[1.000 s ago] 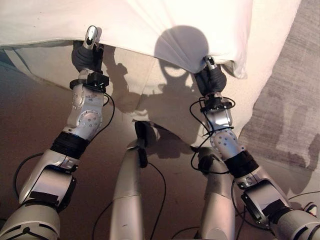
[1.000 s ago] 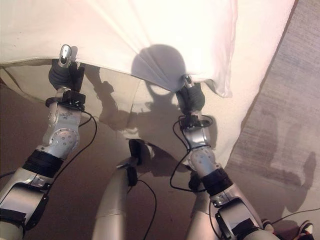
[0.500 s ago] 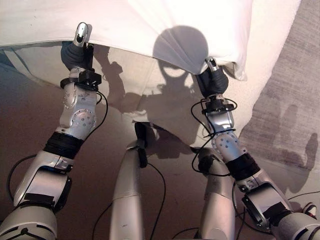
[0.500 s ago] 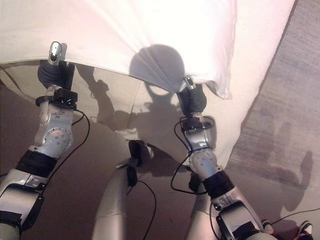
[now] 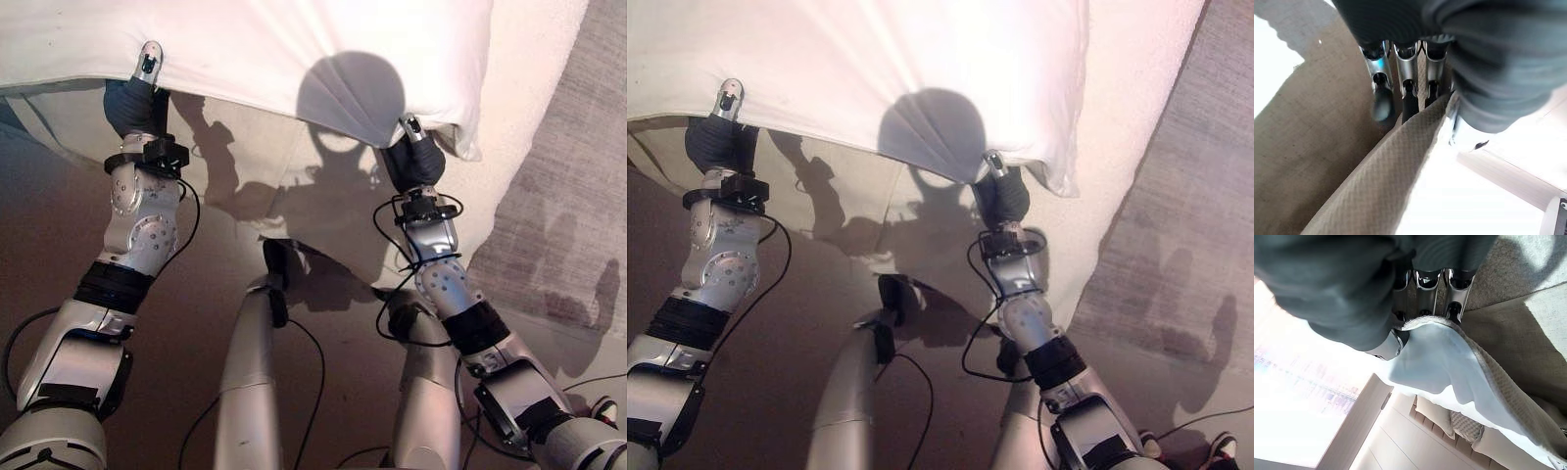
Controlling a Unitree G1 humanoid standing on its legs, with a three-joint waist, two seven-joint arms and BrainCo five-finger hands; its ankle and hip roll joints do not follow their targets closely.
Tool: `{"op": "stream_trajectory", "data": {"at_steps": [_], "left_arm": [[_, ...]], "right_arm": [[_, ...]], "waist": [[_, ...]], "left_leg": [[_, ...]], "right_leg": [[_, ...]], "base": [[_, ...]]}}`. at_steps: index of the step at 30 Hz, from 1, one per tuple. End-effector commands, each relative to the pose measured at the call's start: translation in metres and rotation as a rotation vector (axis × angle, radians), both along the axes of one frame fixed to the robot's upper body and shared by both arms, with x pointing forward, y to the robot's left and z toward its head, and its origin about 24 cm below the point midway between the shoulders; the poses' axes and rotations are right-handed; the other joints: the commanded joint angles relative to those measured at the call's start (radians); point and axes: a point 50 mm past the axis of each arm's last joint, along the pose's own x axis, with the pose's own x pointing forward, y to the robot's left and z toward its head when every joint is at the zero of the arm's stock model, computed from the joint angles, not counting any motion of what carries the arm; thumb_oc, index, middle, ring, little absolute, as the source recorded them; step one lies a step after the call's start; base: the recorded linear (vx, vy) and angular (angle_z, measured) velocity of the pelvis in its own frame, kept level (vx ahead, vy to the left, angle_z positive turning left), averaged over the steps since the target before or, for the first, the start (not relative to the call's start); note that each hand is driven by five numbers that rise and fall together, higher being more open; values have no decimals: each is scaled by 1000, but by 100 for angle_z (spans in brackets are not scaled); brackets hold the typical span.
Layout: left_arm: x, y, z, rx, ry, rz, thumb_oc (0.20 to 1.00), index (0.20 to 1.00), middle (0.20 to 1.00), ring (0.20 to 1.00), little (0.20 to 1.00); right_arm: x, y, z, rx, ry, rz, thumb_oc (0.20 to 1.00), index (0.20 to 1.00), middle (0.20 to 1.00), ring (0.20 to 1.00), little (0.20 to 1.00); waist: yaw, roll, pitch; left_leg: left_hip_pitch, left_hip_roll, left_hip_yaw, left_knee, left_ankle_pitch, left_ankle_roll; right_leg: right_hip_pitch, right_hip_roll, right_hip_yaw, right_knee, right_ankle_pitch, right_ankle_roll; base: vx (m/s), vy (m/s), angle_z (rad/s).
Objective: Make the bed
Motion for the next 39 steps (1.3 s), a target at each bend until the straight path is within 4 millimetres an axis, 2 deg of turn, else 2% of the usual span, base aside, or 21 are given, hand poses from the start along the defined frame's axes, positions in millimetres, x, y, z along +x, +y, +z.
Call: {"op": "stream_trajectory", "data": {"at_steps": [1, 5, 7, 9, 11, 12, 14, 17, 18, 20, 23, 24, 26, 27, 29, 30, 32, 35, 36, 37, 39], "left_arm": [[-29, 42, 28, -158, -231, 157, 200, 200, 200, 200, 200], [-38, 57, 5, -179, -199, 197, 200, 200, 200, 200, 200], [-46, 67, 4, -171, -206, 236, 200, 200, 200, 200, 200], [-45, 73, -21, -190, -129, 256, 200, 200, 200, 200, 200], [-49, 80, -53, -216, -57, 260, 200, 200, 200, 200, 200], [-49, 80, -55, -217, -52, 259, 200, 200, 200, 200, 200], [-51, 78, -77, -247, 2, 260, 200, 200, 200, 200, 200], [-58, 86, -81, -210, 25, 307, 200, 200, 200, 200, 200], [-70, 99, -79, -175, 19, 365, 200, 200, 200, 200, 200], [-75, 100, -79, -159, 21, 380, 200, 200, 200, 200, 200], [-79, 95, -76, -112, 16, 402, 200, 200, 200, 200, 200], [-83, 84, -75, -92, -22, 364, 200, 200, 200, 200, 200], [-86, 78, -78, -79, -22, 345, 200, 200, 200, 200, 200], [-87, 69, -85, -51, -4, 312, 200, 200, 200, 200, 200], [-86, 66, -84, -19, 9, 302, 200, 200, 200, 200, 200], [-87, 69, -82, 28, 30, 326, 200, 200, 200, 200, 200], [-92, 77, -83, 85, 61, 367, 200, 200, 200, 200, 200], [-97, 81, -96, 79, 111, 382, 200, 200, 200, 200, 200], [-97, 81, -96, 79, 112, 383, 200, 200, 200, 200, 200], [-105, 84, -111, 64, 157, 400, 200, 200, 200, 200, 200], [-114, 84, -123, 44, 194, 412, 200, 200, 200, 200, 200]], "right_arm": [[-25, -62, -35, 5, 21, -201, 200, 200, 200, 200, 200], [-28, -68, -42, 16, 53, -233, 200, 200, 200, 200, 200], [-30, -67, -49, -4, 74, -223, 200, 200, 200, 200, 200], [-32, -71, -75, -27, 174, -236, 200, 200, 200, 200, 200], [-37, -88, -91, -32, 228, -268, 200, 200, 200, 200, 200], [-37, -89, -93, -34, 232, -269, 200, 200, 200, 200, 200], [-35, -98, -102, -61, 282, -317, 200, 200, 200, 200, 200], [-38, -107, -107, -83, 299, -342, 200, 200, 200, 200, 200], [-41, -113, -127, -102, 393, -345, 200, 200, 200, 200, 200], [-45, -116, -132, -109, 413, -358, 200, 200, 200, 200, 200], [-52, -122, -143, -102, 456, -388, 200, 200, 200, 200, 200], [-60, -135, -145, -116, 479, -459, 200, 200, 200, 200, 200], [-68, -143, -147, -107, 492, -493, 200, 200, 200, 200, 200], [-75, -150, -151, -107, 517, -542, 200, 200, 200, 200, 200], [-75, -144, -158, -128, 548, -538, 200, 200, 200, 200, 200], [-79, -143, -164, -141, 577, -538, 200, 200, 200, 200, 200], [-77, -136, -172, -139, 599, -493, 200, 200, 200, 200, 200], [-74, -124, -176, -194, 600, -419, 200, 200, 200, 200, 200], [-75, -124, -176, -194, 601, -418, 200, 200, 200, 200, 200], [-75, -119, -179, -199, 598, -383, 200, 200, 200, 200, 200], [-74, -119, -177, -216, 594, -385, 200, 200, 200, 200, 200]], "waist": [[13, 63, -22], [8, 77, -22], [27, 62, -22], [15, 43, -22], [45, 40, -22], [46, 44, -22], [94, 58, -22], [110, 51, -22], [110, 39, -82], [112, 40, -115], [112, 49, -165], [93, 46, -224], [80, 44, -253], [76, 44, -288], [73, 56, -305], [63, 53, -317], [79, 50, -348], [110, 30, -385], [113, 31, -387], [142, 41, -405], [165, 58, -428]], "left_leg": [[207, -73, 32, -132, -89, 3], [319, -81, 53, -164, -93, 20], [365, -74, 86, -156, -111, 40], [391, -77, 97, -113, -125, 40], [470, -72, 95, -73, -107, -41], [473, -66, 93, -68, -108, -48], [497, -45, 43, 33, -28, -140], [511, -47, -73, 59, 4, -172], [635, 184, -169, -152, 61, -193], [700, 218, -198, -315, 128, -210], [783, 224, -246, -494, 218, -239], [843, 173, -229, -534, 131, -257], [849, 148, -197, -530, 110, -253], [881, 93, -147, -505, 73, -235], [913, 59, -72, -489, 29, -187], [927, 29, -33, -491, 23, -158], [938, -31, 0, -533, 63, -113], [940, -86, 21, -537, 76, -100], [941, -83, 24, -537, 75, -101], [961, -107, 13, -544, 80, -115], [951, -115, 2, -518, 69, -125]], "right_leg": [[-81, -9, 60, 129, 116, 132], [-85, -24, 139, 228, 182, 145], [-47, -23, 79, 321, 161, 142], [33, 102, 43, 275, 95, 133], [249, 152, -7, 35, -8, 81], [258, 159, -11, 32, -13, 76], [366, 197, -25, -6, -78, 15], [438, 200, -22, -47, -87, 5], [528, 129, -9, -56, -70, 54], [559, 118, 2, -81, -51, 75], [625, 72, 2, -131, 11, 93], [682, -4, -14, -181, 128, 138], [708, -40, -29, -220, 215, 145], [755, -100, -103, -266, 341, 145], [775, -92, -171, -155, 264, 145], [773, -78, -163, -71, 231, 145], [760, 59, -123, 14, 154, 130], [775, 249, -140, -62, 54, 121], [776, 254, -138, -67, 56, 120], [793, 327, -108, -233, -42, 51], [836, 356, -74, -328, -81, 6]], "base": [[-12, 62, -4], [-8, 153, 4], [14, 161, -2], [81, -78, -57], [98, -131, -22], [77, -73, -4], [31, -2, -47], [72, 228, -23], [239, 373, -17], [230, 375, 4], [110, 578, -30], [29, 519, 4], [5, 506, 24], [-20, 512, 36], [-79, 704, 27], [-125, 712, -9], [-102, 550, -24], [-89, 257, -66], [-81, 122, -63], [-75, 107, -76], [-93, 110, -95]]}}
